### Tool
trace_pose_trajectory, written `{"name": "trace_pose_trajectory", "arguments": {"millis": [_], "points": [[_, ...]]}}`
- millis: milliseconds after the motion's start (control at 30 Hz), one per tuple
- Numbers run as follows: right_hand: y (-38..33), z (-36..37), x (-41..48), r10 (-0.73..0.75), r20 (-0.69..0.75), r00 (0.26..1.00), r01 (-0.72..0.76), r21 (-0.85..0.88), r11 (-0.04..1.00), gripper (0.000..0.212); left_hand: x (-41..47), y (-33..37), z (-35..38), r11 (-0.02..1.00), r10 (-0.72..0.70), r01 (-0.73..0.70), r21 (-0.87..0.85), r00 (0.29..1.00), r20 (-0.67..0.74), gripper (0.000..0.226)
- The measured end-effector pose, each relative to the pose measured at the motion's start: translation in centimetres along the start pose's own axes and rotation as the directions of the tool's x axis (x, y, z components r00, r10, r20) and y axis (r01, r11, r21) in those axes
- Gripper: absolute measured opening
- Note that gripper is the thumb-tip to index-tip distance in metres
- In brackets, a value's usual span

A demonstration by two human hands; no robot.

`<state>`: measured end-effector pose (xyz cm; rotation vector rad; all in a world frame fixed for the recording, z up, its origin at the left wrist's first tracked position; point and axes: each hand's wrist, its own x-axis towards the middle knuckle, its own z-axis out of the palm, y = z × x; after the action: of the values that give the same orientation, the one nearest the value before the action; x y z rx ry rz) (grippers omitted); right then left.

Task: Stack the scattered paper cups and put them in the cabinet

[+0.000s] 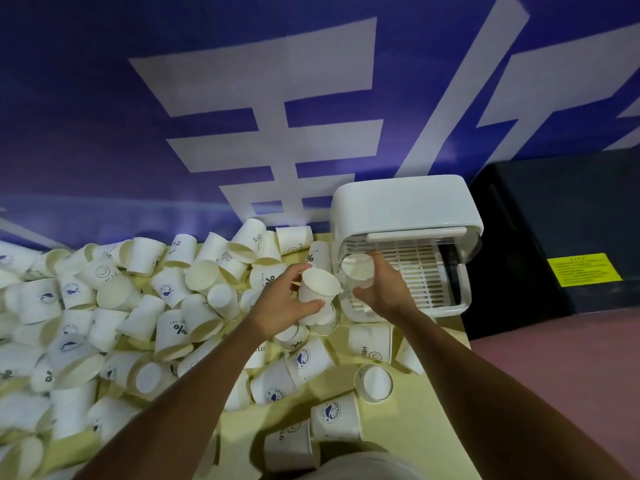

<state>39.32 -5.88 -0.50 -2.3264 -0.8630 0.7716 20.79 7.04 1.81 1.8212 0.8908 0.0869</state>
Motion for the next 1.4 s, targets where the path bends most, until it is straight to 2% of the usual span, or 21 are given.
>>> {"name": "trace_pose_trajectory", "arguments": {"millis": [200,467,767,967,1167,1400], "points": [[0.0,1.1,0.9,0.029,0.005,1.0,-0.029,-0.018,0.999,0.084,0.7,-0.3,-0.2,1.0,-0.029,0.029,-0.001,1.0,-0.009,0.067],[0.8,1.9,1.5,0.097,-0.044,0.994,-0.102,-0.148,0.984,0.077,1.1,-0.7,-0.1,0.999,-0.046,0.046,-0.013,0.999,-0.004,0.069],[0.9,2.8,1.9,0.135,-0.023,0.991,-0.137,-0.105,0.985,0.082,1.5,-0.2,-0.9,0.998,-0.055,0.055,-0.004,0.998,-0.015,0.066],[1.2,2.7,1.7,0.085,0.005,0.996,-0.084,-0.086,0.993,0.081,1.2,-0.3,-0.6,0.999,-0.051,0.051,-0.002,0.999,-0.003,0.066],[1.2,1.9,0.6,0.074,0.011,0.997,-0.072,-0.157,0.985,0.071,0.9,0.0,-0.4,0.999,-0.041,0.041,-0.005,0.999,-0.013,0.067],[1.2,1.0,-0.6,0.128,0.066,0.99,-0.116,-0.165,0.979,0.091,0.3,0.4,0.1,1.0,-0.006,0.006,-0.002,1.0,0.0,0.07]]}}
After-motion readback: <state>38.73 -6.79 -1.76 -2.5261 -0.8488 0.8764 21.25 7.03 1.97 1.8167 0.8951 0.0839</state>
